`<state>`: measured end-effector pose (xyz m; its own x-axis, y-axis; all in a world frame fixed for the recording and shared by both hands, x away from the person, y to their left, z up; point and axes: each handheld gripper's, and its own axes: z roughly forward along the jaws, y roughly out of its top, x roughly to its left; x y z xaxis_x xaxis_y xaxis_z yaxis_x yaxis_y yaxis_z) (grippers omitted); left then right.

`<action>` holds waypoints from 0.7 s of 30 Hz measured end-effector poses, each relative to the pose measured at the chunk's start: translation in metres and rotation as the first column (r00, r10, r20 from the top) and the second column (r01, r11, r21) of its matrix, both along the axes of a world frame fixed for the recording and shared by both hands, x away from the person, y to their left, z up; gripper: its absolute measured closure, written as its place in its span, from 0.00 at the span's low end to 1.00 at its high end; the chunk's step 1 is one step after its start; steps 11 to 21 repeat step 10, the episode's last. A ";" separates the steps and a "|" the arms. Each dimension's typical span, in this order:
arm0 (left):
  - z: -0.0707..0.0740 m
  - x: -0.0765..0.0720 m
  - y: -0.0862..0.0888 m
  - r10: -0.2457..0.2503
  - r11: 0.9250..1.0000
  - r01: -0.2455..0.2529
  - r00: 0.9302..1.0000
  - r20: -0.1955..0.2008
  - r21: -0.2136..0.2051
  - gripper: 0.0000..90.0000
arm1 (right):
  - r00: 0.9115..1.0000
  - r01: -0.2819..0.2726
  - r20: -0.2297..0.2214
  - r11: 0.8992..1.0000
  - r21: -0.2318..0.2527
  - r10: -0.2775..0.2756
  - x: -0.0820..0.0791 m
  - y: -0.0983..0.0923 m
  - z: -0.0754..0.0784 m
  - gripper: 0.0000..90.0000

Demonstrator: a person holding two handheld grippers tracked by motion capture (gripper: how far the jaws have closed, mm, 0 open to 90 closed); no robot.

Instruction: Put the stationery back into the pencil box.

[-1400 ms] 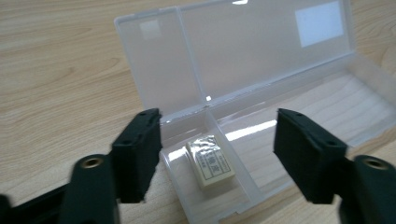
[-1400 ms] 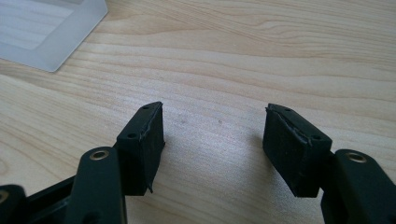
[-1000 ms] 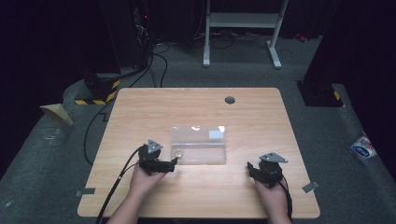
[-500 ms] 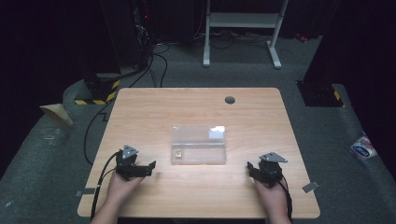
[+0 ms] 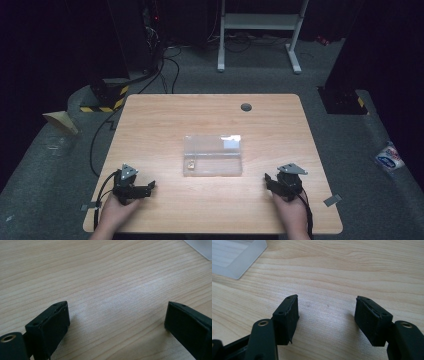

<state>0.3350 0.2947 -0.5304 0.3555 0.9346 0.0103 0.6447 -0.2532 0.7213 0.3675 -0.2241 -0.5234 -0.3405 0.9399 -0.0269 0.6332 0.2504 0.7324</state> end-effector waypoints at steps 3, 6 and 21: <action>0.000 0.000 0.000 0.000 1.000 0.000 1.000 -0.001 0.000 0.07 | 1.000 0.009 -0.004 1.000 0.006 -0.009 0.001 0.000 0.000 0.37; 0.000 0.000 0.000 -0.002 1.000 0.002 1.000 -0.003 0.004 0.07 | 1.000 0.014 -0.005 1.000 0.002 -0.014 0.000 0.000 0.000 0.35; 0.000 -0.001 0.002 0.005 1.000 -0.005 1.000 -0.003 0.008 0.07 | 1.000 0.026 -0.004 1.000 -0.005 -0.026 0.001 0.000 0.000 0.33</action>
